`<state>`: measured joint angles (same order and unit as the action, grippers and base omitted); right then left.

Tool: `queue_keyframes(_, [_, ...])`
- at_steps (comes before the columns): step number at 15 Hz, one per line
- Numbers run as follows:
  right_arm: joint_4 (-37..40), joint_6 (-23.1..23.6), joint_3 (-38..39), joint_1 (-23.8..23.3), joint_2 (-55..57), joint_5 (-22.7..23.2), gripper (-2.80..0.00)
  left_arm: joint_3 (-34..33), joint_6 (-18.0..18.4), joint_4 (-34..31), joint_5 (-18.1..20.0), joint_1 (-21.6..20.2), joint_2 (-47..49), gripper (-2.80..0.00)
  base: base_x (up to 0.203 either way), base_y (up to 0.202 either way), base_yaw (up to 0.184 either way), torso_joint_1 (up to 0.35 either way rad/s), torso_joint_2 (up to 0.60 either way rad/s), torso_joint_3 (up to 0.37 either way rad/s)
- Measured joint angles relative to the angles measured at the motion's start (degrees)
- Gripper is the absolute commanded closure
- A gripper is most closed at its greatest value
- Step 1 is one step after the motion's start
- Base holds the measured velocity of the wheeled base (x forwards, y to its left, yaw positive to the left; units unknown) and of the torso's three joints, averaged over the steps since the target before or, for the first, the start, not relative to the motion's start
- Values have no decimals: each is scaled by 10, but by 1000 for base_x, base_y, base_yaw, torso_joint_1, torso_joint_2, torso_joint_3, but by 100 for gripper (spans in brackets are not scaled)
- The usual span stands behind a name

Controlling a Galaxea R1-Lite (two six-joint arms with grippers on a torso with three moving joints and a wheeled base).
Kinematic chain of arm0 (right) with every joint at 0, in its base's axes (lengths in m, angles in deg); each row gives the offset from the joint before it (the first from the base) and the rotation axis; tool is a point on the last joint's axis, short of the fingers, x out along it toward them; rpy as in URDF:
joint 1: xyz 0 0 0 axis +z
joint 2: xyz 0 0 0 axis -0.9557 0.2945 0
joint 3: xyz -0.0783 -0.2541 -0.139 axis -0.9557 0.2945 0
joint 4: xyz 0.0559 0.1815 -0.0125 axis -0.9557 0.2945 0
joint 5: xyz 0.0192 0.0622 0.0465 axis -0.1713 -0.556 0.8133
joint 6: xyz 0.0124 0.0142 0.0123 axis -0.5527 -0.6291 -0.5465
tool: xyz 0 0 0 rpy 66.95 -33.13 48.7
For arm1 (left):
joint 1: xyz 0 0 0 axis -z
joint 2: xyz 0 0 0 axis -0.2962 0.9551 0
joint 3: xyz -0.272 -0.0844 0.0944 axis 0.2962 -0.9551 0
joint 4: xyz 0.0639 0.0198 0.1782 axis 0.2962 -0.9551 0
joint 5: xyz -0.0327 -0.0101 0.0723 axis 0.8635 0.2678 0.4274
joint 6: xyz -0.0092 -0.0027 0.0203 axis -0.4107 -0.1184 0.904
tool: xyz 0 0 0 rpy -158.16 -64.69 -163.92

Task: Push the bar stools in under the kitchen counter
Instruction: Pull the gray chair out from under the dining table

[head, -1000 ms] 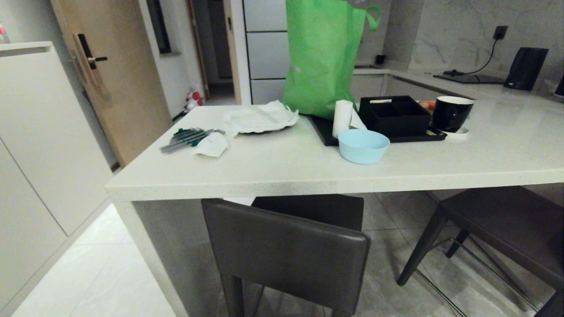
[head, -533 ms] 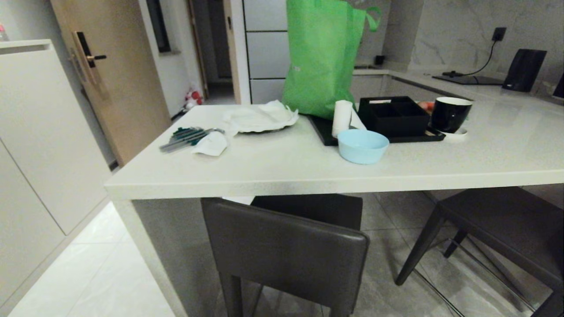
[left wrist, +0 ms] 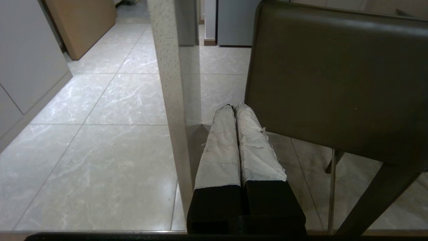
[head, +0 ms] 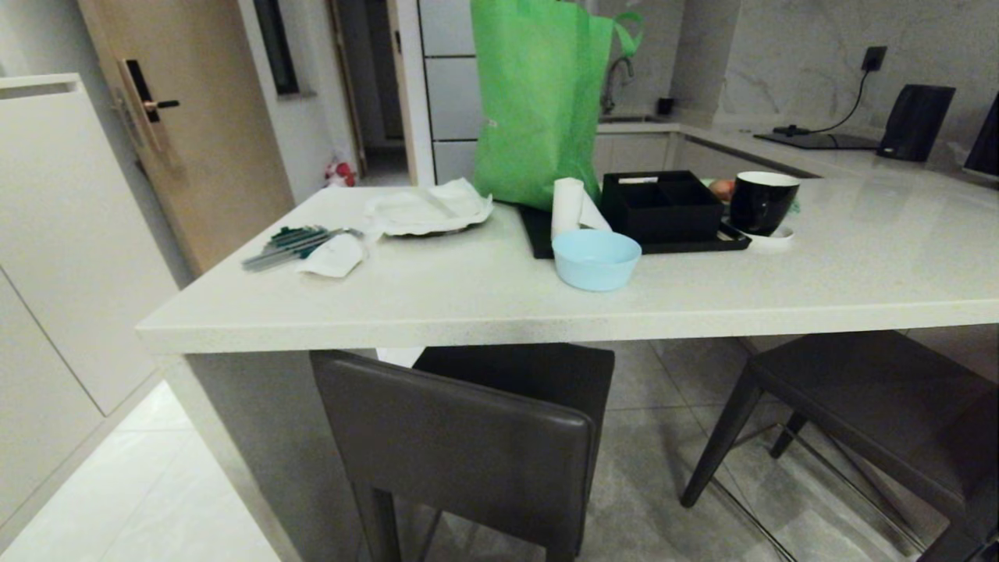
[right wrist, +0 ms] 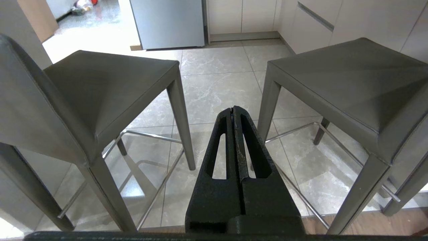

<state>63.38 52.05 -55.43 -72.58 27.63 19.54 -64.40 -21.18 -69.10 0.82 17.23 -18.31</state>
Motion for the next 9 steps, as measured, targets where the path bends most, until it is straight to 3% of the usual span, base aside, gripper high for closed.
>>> queue_keyframes(6, [0,2,0,0,0,0,0,0,0,1,0,-1,0,0,0,0,0,-7,16,11])
queue_keyframes(9, [0,2,0,0,0,0,0,0,0,0,0,0,0,0,0,0,0,-138,346,208])
